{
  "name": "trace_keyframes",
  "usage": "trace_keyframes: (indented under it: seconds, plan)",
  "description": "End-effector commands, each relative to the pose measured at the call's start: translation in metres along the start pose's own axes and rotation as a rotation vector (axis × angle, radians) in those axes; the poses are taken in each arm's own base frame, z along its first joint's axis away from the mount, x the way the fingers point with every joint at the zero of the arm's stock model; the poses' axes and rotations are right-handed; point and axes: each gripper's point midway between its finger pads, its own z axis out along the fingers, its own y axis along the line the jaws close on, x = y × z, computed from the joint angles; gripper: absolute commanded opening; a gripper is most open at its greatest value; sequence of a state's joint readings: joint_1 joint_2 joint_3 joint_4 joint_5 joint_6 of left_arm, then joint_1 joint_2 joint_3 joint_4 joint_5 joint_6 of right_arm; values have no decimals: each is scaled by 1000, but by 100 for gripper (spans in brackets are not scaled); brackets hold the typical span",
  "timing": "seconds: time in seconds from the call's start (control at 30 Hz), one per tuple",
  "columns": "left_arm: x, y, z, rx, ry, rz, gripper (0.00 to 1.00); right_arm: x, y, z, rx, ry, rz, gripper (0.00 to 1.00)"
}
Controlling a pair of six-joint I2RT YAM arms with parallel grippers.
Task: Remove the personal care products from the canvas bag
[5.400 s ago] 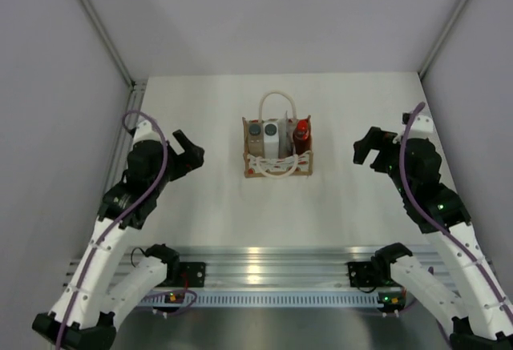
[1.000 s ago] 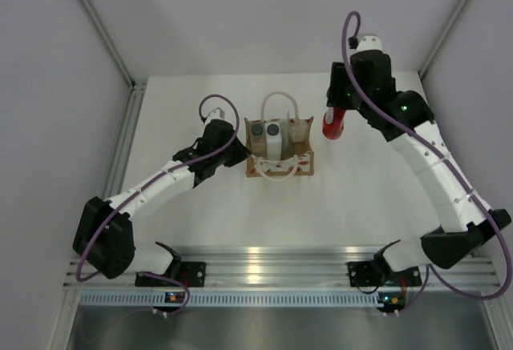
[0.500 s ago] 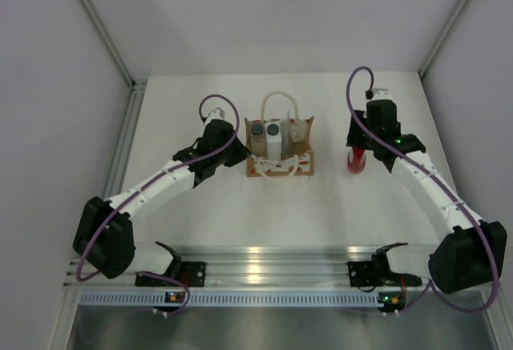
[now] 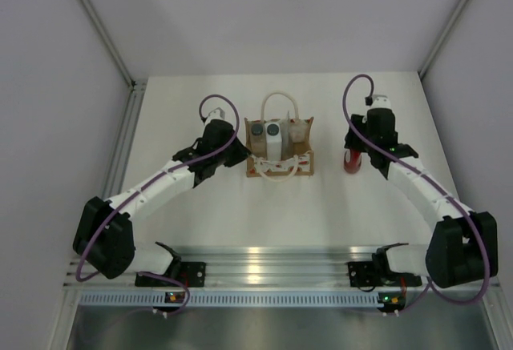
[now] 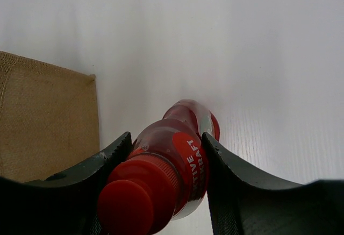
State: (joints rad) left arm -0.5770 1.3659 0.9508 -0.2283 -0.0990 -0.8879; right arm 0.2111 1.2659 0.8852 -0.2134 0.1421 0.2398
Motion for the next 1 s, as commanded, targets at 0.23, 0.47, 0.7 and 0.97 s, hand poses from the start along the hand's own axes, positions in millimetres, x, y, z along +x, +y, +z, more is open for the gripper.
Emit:
trace_keyframes:
  seconds: [0.23,0.47,0.7,0.97]
  plan:
    - [-3,-4,-1,21,-17,13,0,-47,-2,-3,-35,-150,74,52]
    - [-3,-5,-1,23,-17,22,0,-36,-15,1,11,-94,75,73]
    - [-3,-6,-1,27,-17,30,0,-76,-16,-28,32,-164,77,84]
    - [-7,-7,-3,29,-30,25,0,-116,53,-75,-135,-204,52,73]
